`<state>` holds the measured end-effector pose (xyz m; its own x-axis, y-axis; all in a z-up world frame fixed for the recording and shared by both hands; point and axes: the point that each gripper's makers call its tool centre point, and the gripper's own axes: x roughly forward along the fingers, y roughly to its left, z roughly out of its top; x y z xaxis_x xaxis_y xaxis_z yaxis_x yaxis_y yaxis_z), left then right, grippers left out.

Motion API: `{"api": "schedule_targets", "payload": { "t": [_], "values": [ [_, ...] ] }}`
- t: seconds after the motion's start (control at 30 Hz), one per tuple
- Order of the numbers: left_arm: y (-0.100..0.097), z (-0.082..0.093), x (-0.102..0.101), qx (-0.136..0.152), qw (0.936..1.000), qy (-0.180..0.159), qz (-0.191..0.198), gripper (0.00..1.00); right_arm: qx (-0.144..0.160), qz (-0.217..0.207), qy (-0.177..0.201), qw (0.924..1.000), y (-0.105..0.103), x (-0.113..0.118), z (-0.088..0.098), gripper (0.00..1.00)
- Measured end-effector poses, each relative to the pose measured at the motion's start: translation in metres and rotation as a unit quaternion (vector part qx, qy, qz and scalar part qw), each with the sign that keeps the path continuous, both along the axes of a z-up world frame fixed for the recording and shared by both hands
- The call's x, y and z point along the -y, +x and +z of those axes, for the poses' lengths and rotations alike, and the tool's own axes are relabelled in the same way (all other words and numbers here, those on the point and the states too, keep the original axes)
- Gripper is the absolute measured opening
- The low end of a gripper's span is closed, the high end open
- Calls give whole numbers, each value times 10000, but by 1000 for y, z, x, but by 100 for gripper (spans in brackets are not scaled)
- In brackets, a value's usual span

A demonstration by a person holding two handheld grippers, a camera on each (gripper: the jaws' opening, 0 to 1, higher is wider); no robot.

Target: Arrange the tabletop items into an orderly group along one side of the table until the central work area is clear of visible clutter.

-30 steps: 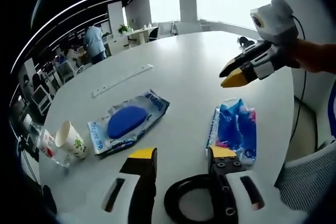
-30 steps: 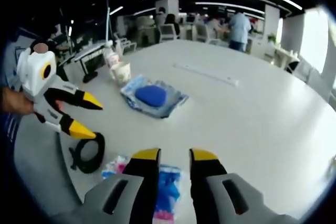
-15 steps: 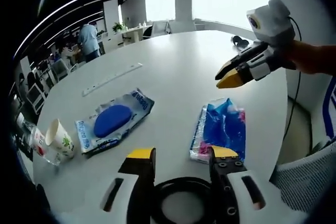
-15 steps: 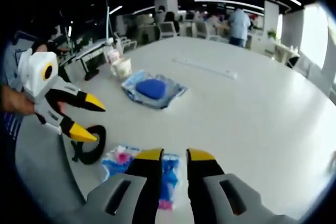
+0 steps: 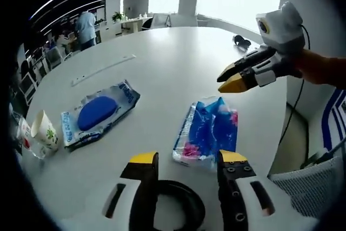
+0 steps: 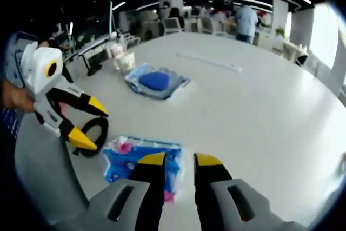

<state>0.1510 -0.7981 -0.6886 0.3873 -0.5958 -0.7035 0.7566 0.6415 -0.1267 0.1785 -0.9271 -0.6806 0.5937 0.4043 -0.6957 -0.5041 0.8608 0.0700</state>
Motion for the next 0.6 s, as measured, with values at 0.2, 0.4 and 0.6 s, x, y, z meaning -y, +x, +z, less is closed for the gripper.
{"api": "schedule_targets", "payload": {
  "t": [0.2, 0.4, 0.6],
  "values": [
    [-12, -9, 7, -196, 9997, 92, -142, 36, -149, 45, -78, 9998, -6, 4, -8, 15],
    [-20, -18, 9, -312, 9992, 182, -198, 33, -291, 82, -95, 9995, -12, 4, -18, 15],
    [-24, -30, 12, -386, 9985, 314, -242, 31, -466, 86, -127, 9988, -20, 6, -29, 12]
  ]
}}
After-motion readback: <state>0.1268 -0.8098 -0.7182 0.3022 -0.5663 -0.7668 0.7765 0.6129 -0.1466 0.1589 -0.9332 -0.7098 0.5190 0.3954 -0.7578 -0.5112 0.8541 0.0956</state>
